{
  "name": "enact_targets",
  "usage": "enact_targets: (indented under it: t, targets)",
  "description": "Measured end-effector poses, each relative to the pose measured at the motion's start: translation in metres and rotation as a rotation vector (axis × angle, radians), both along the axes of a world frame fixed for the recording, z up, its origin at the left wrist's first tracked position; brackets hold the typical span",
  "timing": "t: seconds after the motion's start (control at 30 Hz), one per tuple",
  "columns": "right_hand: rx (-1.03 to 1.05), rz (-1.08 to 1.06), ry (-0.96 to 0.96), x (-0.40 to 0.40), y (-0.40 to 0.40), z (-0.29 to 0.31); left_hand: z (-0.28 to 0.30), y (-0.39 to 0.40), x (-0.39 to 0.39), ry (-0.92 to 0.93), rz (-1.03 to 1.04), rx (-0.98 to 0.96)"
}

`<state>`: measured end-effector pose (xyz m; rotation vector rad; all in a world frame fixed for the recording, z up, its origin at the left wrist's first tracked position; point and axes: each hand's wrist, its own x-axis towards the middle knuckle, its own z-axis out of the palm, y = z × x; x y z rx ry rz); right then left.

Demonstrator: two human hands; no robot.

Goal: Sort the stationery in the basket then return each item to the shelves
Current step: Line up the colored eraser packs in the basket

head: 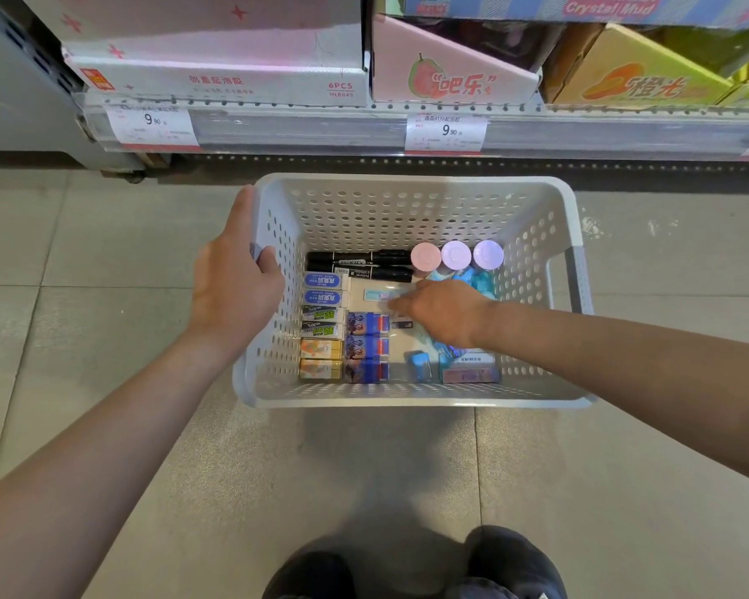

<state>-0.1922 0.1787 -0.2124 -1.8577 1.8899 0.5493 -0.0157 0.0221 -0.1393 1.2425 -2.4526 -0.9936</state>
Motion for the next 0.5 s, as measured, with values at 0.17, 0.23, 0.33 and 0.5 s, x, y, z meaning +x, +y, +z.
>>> enact_targets:
  t: [0.17, 0.23, 0.33, 0.5]
  targets:
    - [-0.091, -0.046, 0.071, 0.012, -0.012, 0.006, -0.002, 0.0, 0.0, -0.001, 0.01, -0.002]
    - [-0.093, -0.034, 0.132, 0.018, -0.016, 0.007, -0.001, 0.0, 0.0, 0.004, 0.016, 0.002]
    - [-0.08, -0.035, 0.175, 0.026, -0.021, 0.006, -0.001, -0.001, 0.001, 0.008, 0.018, -0.006]
    - [-0.067, -0.1, 0.165, 0.034, -0.026, 0.004, -0.002, 0.0, 0.001, 0.011, 0.012, -0.029]
